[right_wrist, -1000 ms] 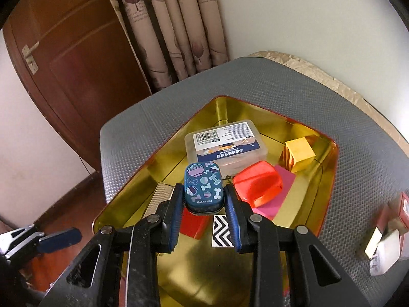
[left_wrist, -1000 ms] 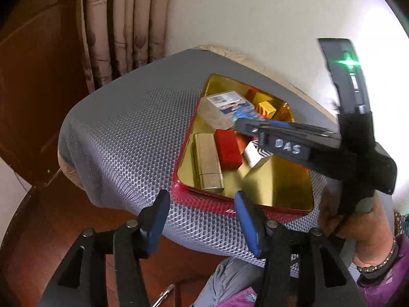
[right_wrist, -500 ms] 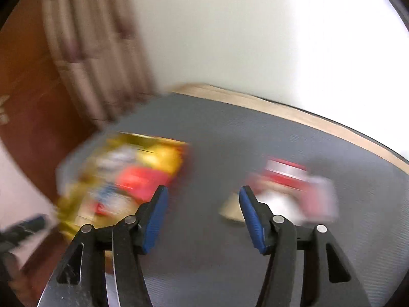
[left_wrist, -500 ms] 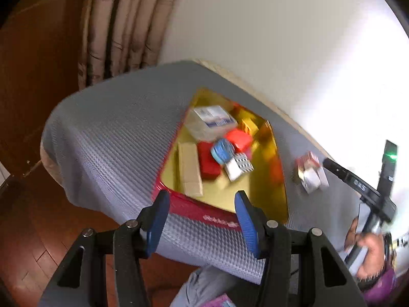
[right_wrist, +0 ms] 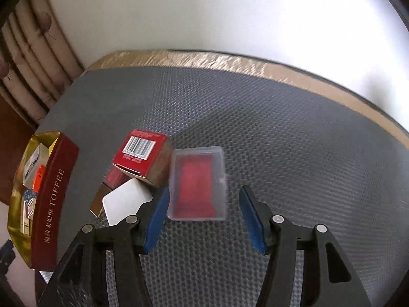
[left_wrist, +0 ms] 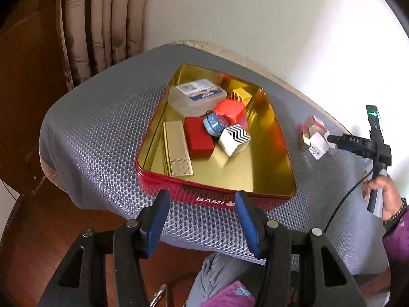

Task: Organize rigid objects
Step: 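Grasp the clear box with red contents with the right tool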

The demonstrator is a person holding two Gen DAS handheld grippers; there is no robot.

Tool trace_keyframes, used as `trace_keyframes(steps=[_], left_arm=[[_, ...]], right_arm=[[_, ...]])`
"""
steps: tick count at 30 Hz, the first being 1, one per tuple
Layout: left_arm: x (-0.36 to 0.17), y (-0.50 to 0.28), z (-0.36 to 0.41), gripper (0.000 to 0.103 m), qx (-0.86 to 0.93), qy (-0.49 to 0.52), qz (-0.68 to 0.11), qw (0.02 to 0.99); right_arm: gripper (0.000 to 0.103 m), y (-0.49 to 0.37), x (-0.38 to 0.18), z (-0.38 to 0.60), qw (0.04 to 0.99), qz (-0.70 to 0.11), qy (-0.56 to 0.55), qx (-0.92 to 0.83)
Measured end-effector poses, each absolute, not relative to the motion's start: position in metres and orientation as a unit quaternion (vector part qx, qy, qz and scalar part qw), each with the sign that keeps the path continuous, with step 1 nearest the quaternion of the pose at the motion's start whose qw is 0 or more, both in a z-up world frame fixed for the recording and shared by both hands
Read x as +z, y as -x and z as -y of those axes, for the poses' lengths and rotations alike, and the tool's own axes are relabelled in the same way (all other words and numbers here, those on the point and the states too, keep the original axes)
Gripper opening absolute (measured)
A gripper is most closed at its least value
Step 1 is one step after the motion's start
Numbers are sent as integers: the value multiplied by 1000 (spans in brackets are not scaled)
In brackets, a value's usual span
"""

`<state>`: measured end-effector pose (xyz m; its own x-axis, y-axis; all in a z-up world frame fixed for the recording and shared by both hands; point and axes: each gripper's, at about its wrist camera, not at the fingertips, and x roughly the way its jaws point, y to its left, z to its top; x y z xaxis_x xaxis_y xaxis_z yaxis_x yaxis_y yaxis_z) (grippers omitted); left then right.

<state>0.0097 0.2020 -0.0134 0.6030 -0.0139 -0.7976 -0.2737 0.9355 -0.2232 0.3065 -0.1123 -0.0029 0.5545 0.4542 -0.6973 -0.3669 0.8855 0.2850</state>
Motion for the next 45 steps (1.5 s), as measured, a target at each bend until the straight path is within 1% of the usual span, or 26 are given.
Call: trace_keyframes(steps=[3, 11, 19, 23, 27, 33, 37, 42, 43, 45], left_arm=[[-17, -10, -205, 54, 73, 172, -445, 876], [-24, -13, -209, 54, 68, 184, -459, 867], [-26, -16, -198, 54, 56, 152, -463, 871], [-22, -15, -189, 54, 52, 129, -456, 879], [-21, -14, -180, 54, 35, 114, -453, 884], [-26, -17, -155, 54, -11, 88, -471, 878], [-32, -23, -131, 54, -28, 66, -490, 869], [-24, -47, -91, 54, -37, 35, -490, 870], [-20, -57, -82, 57, -44, 36, -491, 869], [-14, -77, -69, 58, -62, 44, -498, 864]], right_arm=[[54, -313, -1, 107, 883, -409, -42, 227], [54, -326, -11, 82, 873, -436, -8, 219], [50, -332, -15, 81, 875, -434, 16, 212], [49, -317, -21, 101, 885, -420, 1, 200], [50, -292, -38, 142, 895, -407, -19, 178], [50, -256, -61, 205, 918, -372, -41, 132], [50, -244, -68, 230, 925, -355, -56, 120], [50, -245, -67, 234, 926, -354, -56, 120], [50, -246, -67, 235, 925, -354, -58, 121], [51, -248, -67, 238, 925, -354, -64, 124]])
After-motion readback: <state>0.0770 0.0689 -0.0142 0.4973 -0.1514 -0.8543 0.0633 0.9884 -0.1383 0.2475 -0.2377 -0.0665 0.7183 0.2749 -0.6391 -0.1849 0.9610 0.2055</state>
